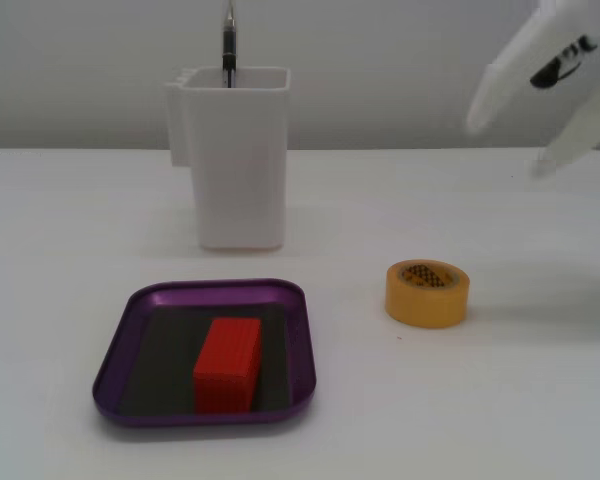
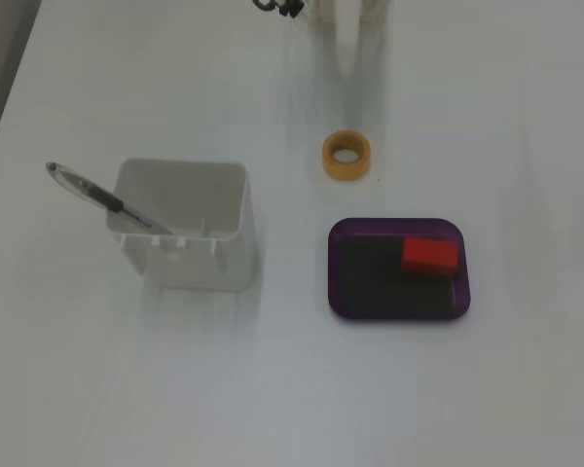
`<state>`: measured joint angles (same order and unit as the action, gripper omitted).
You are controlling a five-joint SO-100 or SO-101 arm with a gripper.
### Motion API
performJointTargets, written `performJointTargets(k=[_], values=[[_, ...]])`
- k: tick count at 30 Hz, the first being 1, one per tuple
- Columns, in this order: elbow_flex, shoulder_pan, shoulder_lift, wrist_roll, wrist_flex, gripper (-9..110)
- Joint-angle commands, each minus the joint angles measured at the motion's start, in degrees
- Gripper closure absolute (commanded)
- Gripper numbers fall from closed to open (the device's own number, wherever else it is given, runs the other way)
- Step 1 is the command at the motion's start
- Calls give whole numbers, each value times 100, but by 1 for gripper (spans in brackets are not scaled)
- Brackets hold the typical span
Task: Remove the yellow tape from the box.
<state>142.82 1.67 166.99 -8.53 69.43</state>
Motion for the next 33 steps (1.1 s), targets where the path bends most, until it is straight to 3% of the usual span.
performJointTargets(k=[1,9,12,16,25,31,33], values=[[1046,-35,853,62,-650,83],[2663,-97,2646,114,-817,83],[2971,-105,3094,571,-624,83],[3006,-105,3103,1072,-615,83],[3085,-114,3085,1046,-281,84],[3085,-105,3085,1063,-123,102],[3085,-105,3085,1099,-132,101]])
